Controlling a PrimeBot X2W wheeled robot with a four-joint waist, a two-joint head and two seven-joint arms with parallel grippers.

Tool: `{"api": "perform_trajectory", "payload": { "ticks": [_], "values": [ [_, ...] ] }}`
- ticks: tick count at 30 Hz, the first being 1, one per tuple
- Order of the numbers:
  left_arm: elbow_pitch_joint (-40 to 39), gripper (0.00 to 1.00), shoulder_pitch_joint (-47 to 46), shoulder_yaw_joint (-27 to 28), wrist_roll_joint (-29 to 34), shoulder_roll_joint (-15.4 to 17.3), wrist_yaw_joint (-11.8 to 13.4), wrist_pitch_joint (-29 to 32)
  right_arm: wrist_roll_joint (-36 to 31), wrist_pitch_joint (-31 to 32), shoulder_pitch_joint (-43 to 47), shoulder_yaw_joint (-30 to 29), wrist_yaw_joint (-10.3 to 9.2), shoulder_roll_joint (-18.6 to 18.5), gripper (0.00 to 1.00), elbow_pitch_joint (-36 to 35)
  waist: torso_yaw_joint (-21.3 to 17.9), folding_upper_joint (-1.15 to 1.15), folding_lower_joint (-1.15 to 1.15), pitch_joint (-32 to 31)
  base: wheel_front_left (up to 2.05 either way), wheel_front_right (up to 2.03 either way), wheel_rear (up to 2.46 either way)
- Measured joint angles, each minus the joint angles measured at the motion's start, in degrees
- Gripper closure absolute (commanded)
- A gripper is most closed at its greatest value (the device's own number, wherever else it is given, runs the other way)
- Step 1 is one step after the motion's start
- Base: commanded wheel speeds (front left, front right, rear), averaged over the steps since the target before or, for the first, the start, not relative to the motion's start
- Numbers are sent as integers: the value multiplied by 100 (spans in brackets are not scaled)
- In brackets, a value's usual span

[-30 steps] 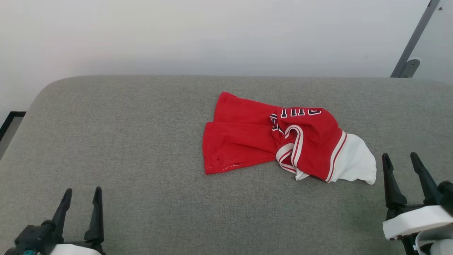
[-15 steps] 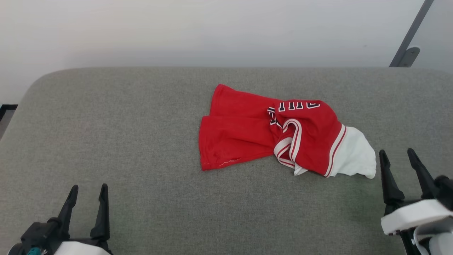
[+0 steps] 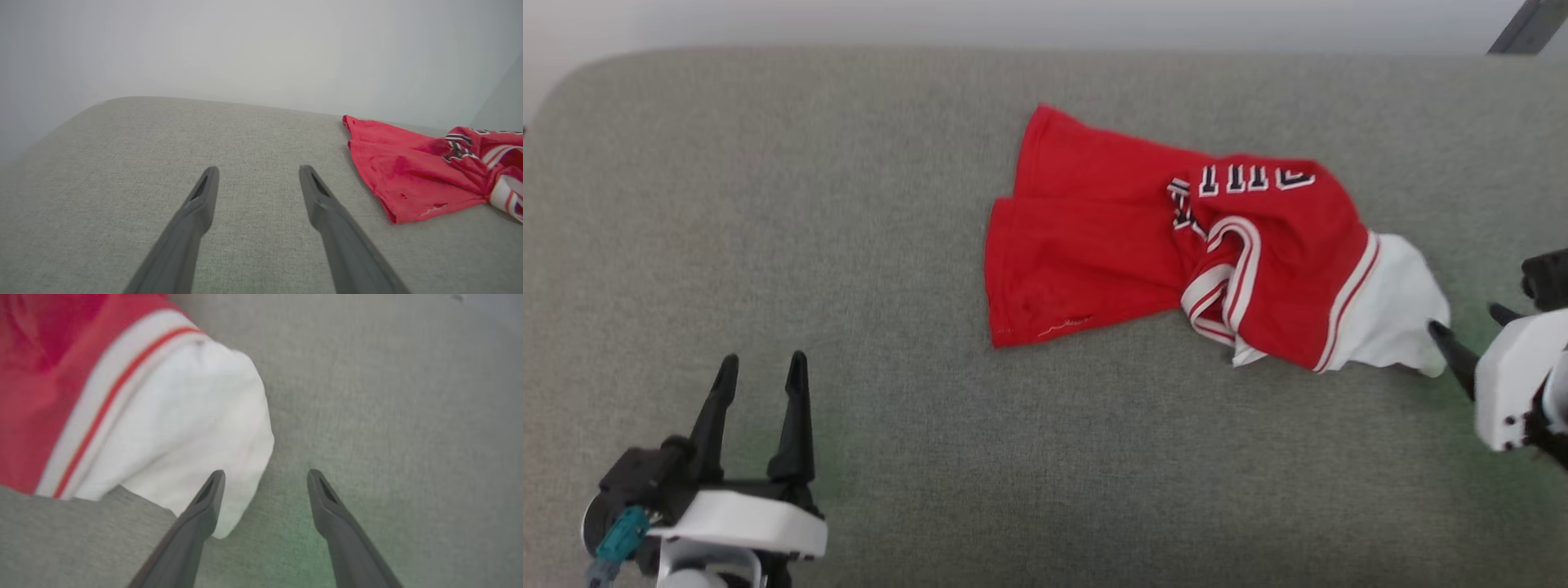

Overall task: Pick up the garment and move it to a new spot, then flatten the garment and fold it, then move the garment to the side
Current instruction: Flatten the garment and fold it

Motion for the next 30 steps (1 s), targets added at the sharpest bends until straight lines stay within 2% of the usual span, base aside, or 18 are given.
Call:
{"api": "perform_trajectory", "payload": {
  "ticks": [2, 3, 6, 14, 15, 16, 17, 18, 24, 30],
  "values": [
    [-3, 0, -130, -56, -3, -27, 0, 0, 313, 632, -122, 31, 0, -137, 0, 2, 42, 0, 0, 167, 0, 0, 0],
    [-3, 0, -130, -56, -3, -27, 0, 0, 313, 632, -122, 31, 0, -137, 0, 2, 42, 0, 0, 167, 0, 0, 0],
    [-4, 0, -314, -97, -25, -57, 0, -1, 584, 1328, -350, 48, 0, -237, 0, -54, 120, 0, 0, 407, 0, 0, 0],
    [42, 0, -632, -253, -71, -143, 0, 0, 922, 2231, -654, 11, -1, -355, 0, -137, 334, 0, 0, 874, 0, 0, 0],
    [52, 0, -652, -261, -74, -151, 0, -1, 940, 2302, -664, 34, -1, -398, 9, -166, 358, 0, 0, 907, 0, 0, 0],
    [58, 0, -667, -286, -80, -158, 0, -1, 970, 2340, -669, 34, -1, -430, 46, -190, 375, 0, 0, 934, 0, 0, 0],
    [67, 0, -693, -316, -90, -165, 0, 0, 1003, 2370, -669, 18, -1, -441, 76, -201, 388, 0, 0, 960, 0, 0, 0],
    [73, 0, -725, -341, -101, -169, 0, -1, 1024, 2388, -671, 9, -1, -452, 100, -222, 395, 0, 0, 977, 0, 0, 0],
    [116, 0, -750, -387, -107, -164, 0, -1, 1107, 2325, -632, -157, 0, -410, 100, -276, 318, 0, 0, 952, 0, 0, 0],
    [112, 0, -772, -449, -121, -125, 0, -1, 1106, 1995, -459, -917, 20, -501, 100, -169, 188, 0, 0, 903, 0, 0, 0]
  ]
}}
